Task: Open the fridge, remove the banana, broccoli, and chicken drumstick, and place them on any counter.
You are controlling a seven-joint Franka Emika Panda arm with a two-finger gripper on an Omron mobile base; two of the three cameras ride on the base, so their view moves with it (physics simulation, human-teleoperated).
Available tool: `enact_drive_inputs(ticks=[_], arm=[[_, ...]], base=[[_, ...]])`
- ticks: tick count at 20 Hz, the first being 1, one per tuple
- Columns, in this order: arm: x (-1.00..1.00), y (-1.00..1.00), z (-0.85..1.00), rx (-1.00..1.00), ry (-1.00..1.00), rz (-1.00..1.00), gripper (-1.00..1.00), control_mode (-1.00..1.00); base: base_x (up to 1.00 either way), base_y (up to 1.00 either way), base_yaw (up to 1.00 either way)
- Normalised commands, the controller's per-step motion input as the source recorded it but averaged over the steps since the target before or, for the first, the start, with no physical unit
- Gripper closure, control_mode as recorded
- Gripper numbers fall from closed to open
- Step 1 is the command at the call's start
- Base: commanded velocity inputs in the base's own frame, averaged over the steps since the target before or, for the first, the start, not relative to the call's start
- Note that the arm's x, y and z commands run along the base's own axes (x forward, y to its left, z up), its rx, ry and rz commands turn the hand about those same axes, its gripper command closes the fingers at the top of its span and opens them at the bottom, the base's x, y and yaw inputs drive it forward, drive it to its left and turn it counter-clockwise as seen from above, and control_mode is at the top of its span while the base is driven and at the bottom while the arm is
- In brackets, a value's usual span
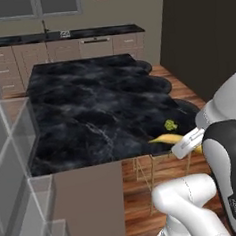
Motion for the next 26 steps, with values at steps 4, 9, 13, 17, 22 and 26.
enact_drive_inputs(ticks=[4, 9, 13, 17, 22, 26], arm=[[0.00, 0.00, 0.00, 0.00, 0.00, 0.00, 1.00, 1.00], [0.00, 0.00, 0.00, 0.00, 0.00, 0.00, 1.00, 1.00], [0.00, 0.00, 0.00, 0.00, 0.00, 0.00, 1.00, 1.00], [0.00, 0.00, 0.00, 0.00, 0.00, 0.00, 1.00, 1.00], [0.00, 0.00, 0.00, 0.00, 0.00, 0.00, 1.00, 1.00], [0.00, 0.00, 0.00, 0.00, 0.00, 0.00, 1.00, 1.00]], base=[[0.57, 0.00, -0.08], [0.72, -0.13, -0.03], [0.57, -0.15, -0.04], [0.18, -0.13, -0.02], [0.56, -0.21, 0.00], [0.78, -0.28, 0.00]])
